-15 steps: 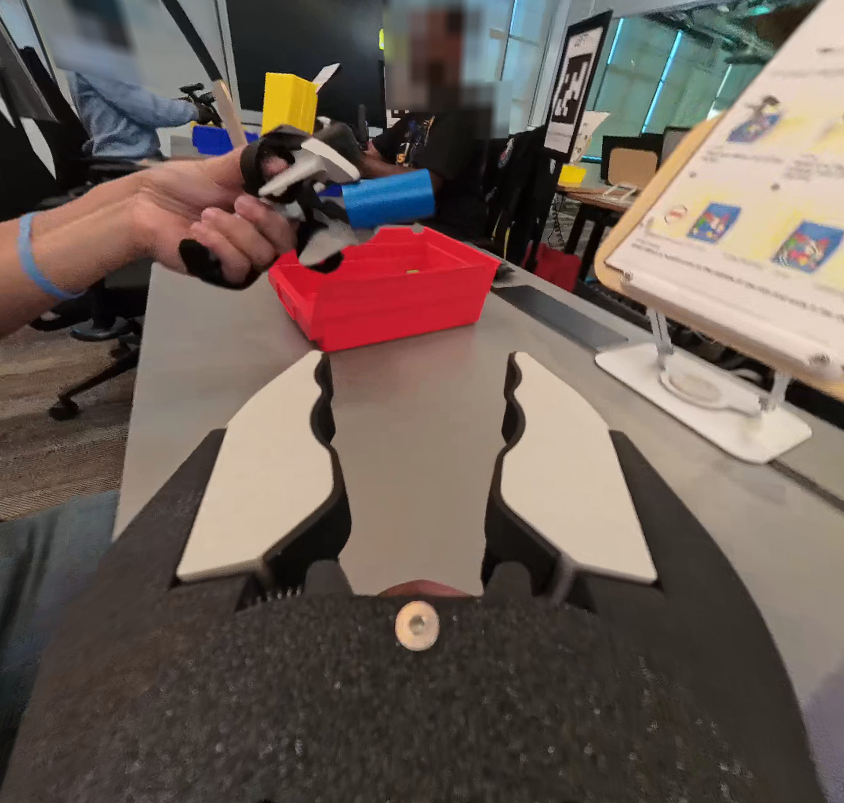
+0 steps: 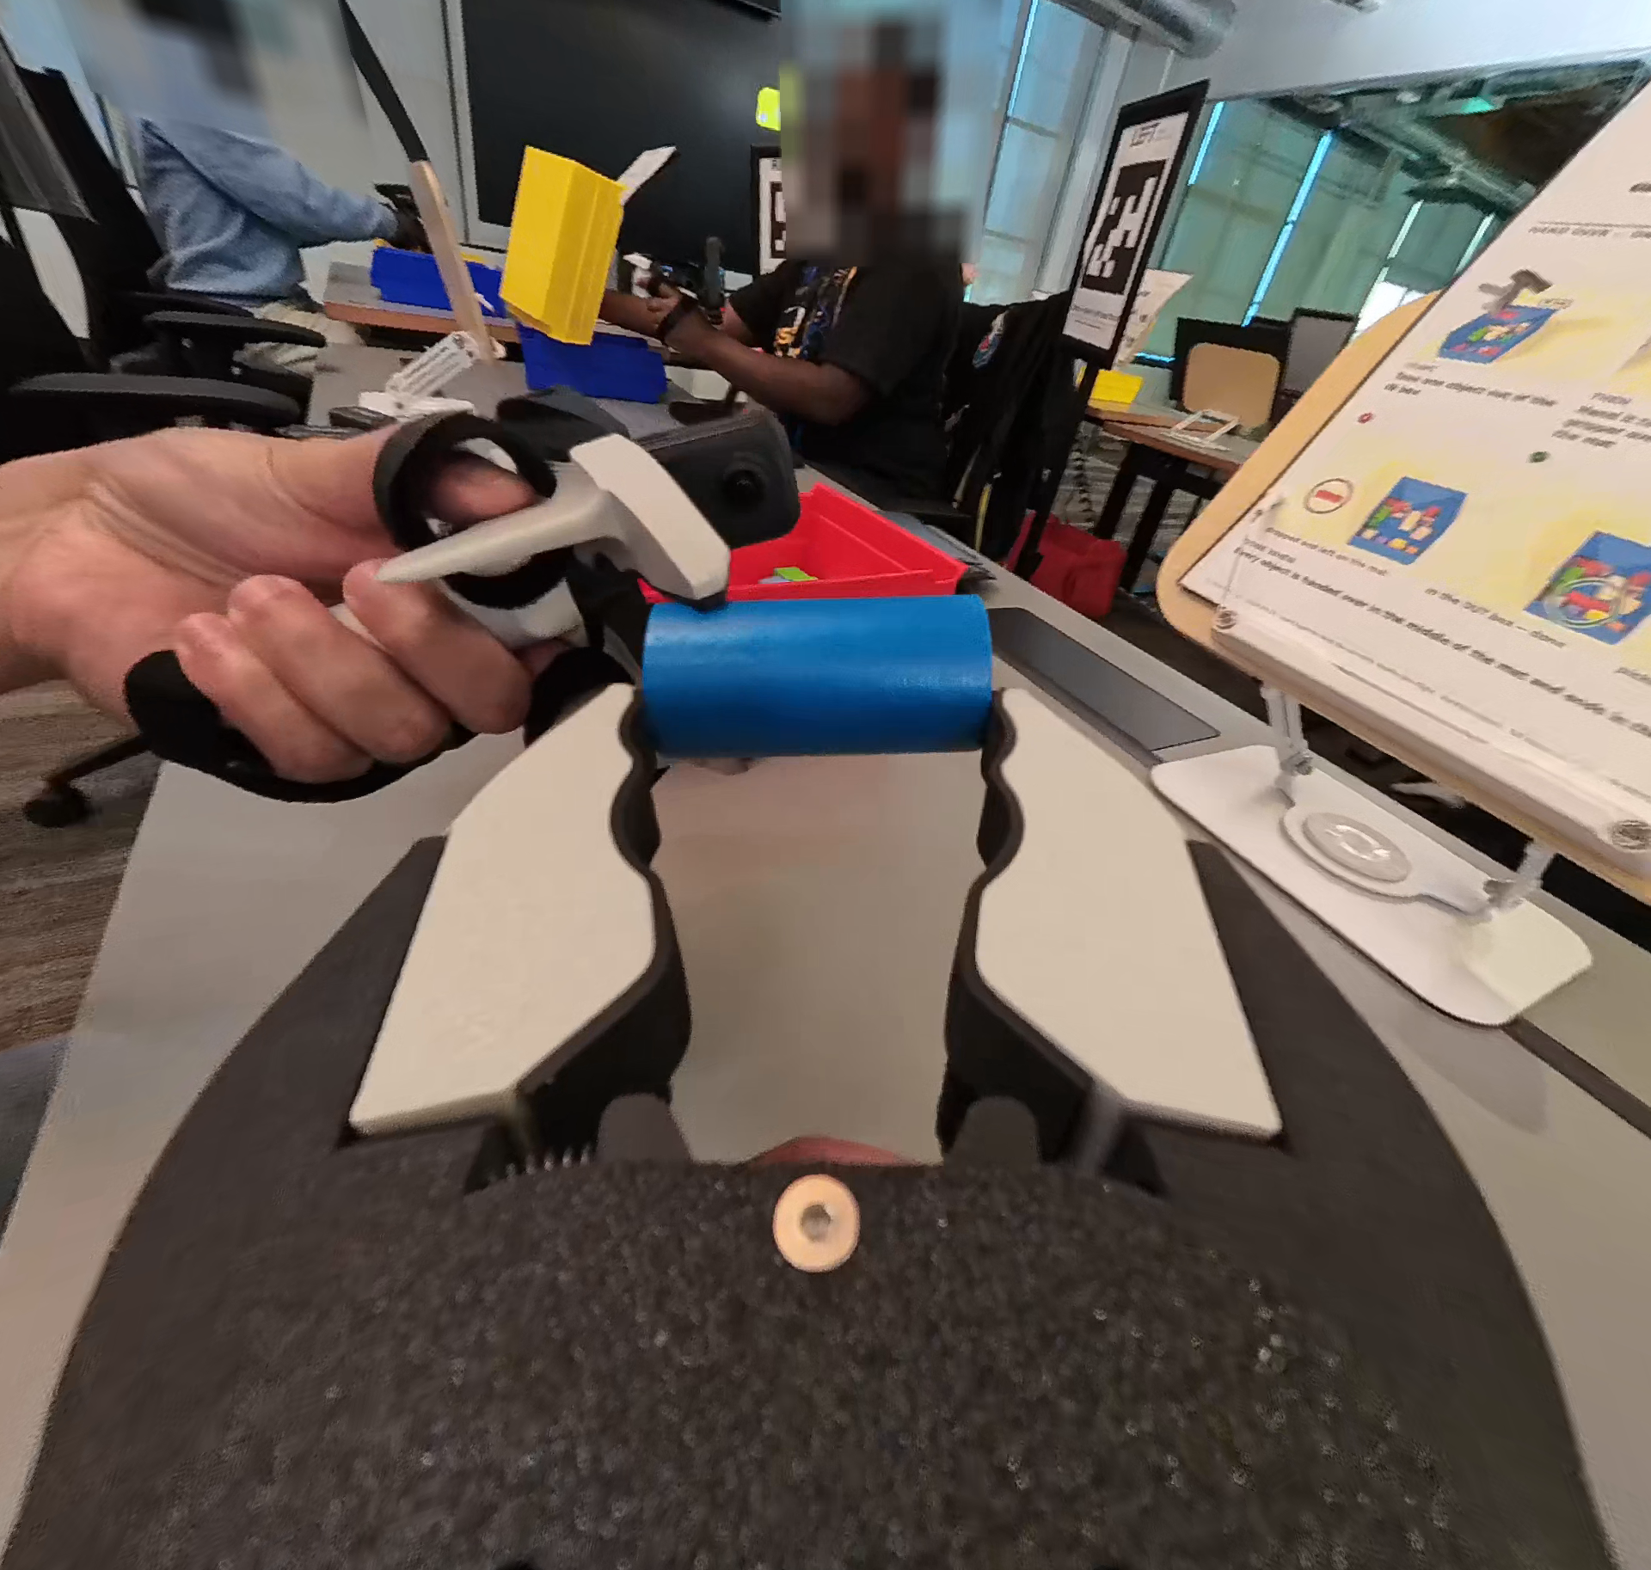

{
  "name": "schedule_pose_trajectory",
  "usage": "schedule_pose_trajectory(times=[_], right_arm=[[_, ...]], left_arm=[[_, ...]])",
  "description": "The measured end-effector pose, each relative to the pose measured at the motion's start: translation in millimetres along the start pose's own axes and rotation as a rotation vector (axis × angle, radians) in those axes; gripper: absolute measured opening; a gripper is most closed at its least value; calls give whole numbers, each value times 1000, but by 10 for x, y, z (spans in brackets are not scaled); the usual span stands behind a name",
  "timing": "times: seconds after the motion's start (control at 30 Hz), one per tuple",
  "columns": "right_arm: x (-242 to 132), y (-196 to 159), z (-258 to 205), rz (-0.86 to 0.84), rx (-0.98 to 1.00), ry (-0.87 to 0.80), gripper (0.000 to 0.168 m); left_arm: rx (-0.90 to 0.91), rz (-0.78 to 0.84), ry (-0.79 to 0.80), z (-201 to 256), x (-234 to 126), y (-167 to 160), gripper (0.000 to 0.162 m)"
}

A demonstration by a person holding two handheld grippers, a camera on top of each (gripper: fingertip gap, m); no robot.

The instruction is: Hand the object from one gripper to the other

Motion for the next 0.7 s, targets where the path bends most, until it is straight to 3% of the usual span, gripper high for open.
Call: schedule_pose_trajectory(times=[0.2,0.23,0.27,0.3,0.4,0.53,0.6,0.7], right_arm=[[-54,-3,-2,4,-4,-27,70],[-70,16,10,4,-6,-36,70],[-103,51,43,6,-9,-48,70],[-161,108,104,7,-12,-63,70],[-466,351,597,-51,-59,-195,70],[-967,404,1751,-401,-256,-388,70],[-1136,185,2332,-681,-399,-444,70],[-1184,-357,2907,-1017,-430,-339,71]], left_arm=[[23,-36,11,20,26,-26,31],[36,-40,13,49,11,-37,40],[53,-43,31,76,-28,-58,62],[81,-53,61,105,-95,-99,73],[177,-87,173,169,-396,-345,72],[276,-113,254,202,-728,-804,63],[321,-108,291,160,-854,-994,60],[334,-79,323,56,-1001,-1160,57]])
Point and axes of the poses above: each gripper's, where its closed fingertips meet, x out along the fingers, y out of its top, z = x × y across the jaws, the point moved 6 cm from there along -x, back along the fingers, and after that the axes turned 15 degrees about -y, right-handed, at the moved point
